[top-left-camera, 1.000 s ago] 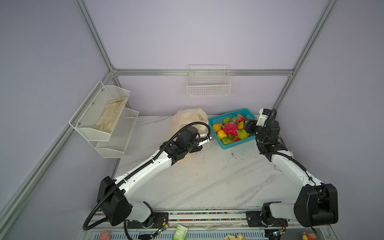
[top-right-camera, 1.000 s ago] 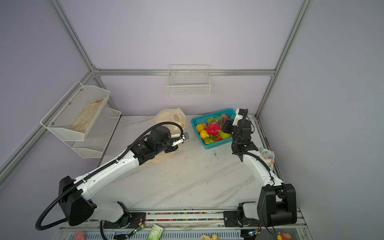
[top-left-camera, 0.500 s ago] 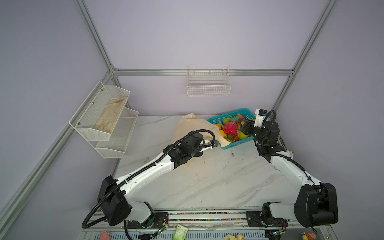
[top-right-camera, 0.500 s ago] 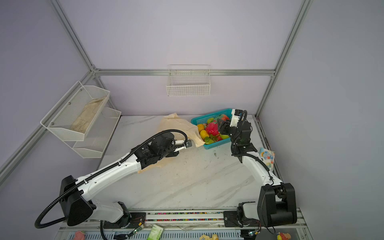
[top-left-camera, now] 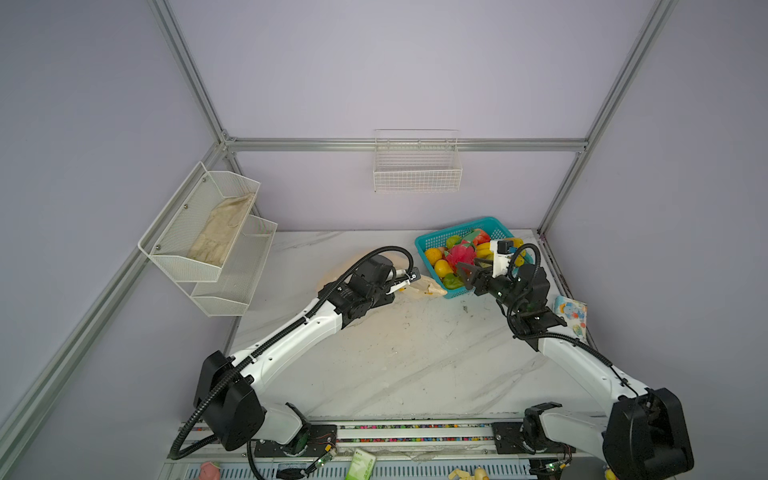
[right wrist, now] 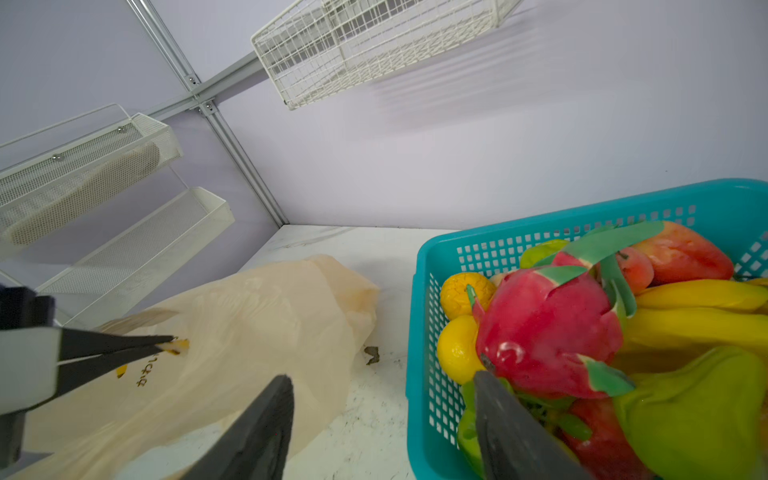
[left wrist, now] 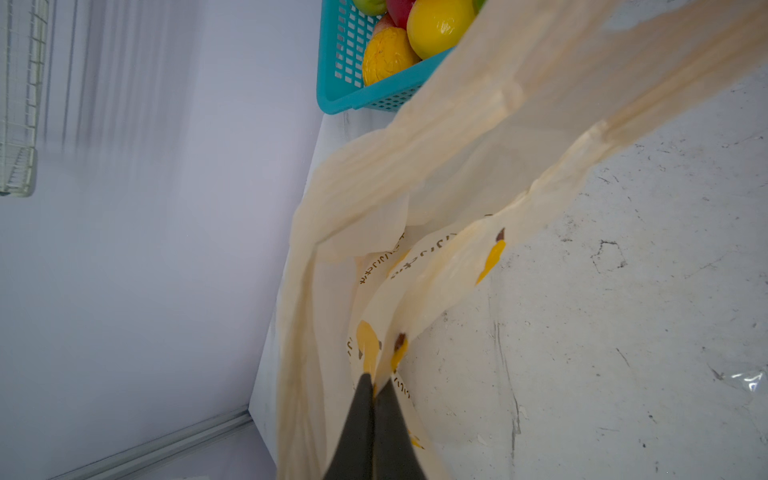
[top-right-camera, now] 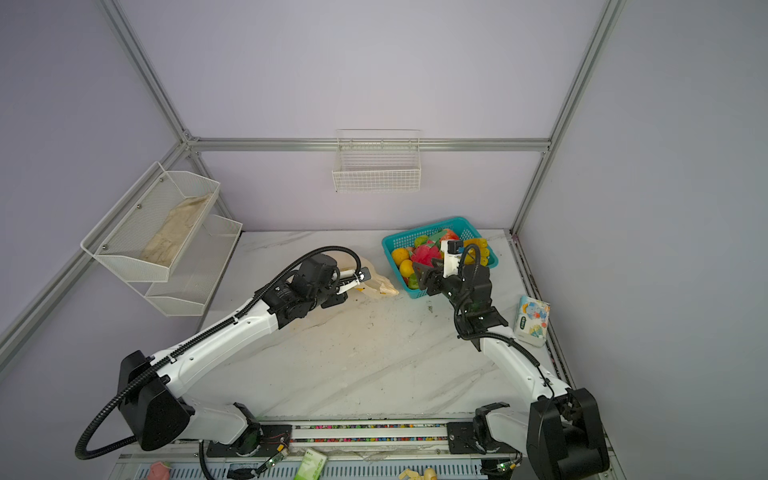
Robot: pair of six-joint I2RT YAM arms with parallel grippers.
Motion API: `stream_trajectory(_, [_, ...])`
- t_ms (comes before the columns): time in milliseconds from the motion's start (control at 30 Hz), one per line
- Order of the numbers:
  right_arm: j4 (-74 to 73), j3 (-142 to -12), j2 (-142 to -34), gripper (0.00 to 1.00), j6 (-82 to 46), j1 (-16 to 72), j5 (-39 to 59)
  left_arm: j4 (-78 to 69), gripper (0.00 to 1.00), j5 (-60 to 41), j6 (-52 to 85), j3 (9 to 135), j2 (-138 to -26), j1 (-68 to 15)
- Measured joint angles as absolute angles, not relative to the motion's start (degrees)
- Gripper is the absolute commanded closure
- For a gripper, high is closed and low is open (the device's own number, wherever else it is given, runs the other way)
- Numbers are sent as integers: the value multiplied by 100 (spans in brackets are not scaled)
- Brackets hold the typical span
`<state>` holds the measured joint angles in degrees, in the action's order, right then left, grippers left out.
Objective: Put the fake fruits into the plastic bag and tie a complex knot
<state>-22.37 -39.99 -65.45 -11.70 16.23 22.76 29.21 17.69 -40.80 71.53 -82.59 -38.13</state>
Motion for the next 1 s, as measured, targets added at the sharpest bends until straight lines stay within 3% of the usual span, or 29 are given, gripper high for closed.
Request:
stream_trajectory(400, [-1636, -3044, -5402, 17, -1210, 2290, 2016, 2733, 100, 1299, -3301, 7155, -8689, -3636])
stream_trajectory(533, [-1804, -2766, -5472, 11, -1201, 2475, 1925, 2705, 100, 1197, -3186, 7155, -8689, -3621])
stream_trajectory(733, [-2394, -2875, -6180, 11, -1116, 2985, 1627, 2694, 100, 1087, -3068, 7153, -8689, -3601])
stream_trajectory(833, [-2733, -3105, -6753, 23, -1081, 3144, 1466, 2670, 100, 1022, -3055, 7153, -8689, -3601])
stream_trajectory(900, [-2974, -3301, -7144, 43, -1070, 3229, 1302, 2657, 100, 980, -3055, 7153, -8689, -3601])
stream_trajectory(1000, [-3256, -3472, -7448, 67, -1098, 3273, 1092, 2639, 100, 923, -3050, 7148, -8689, -3601])
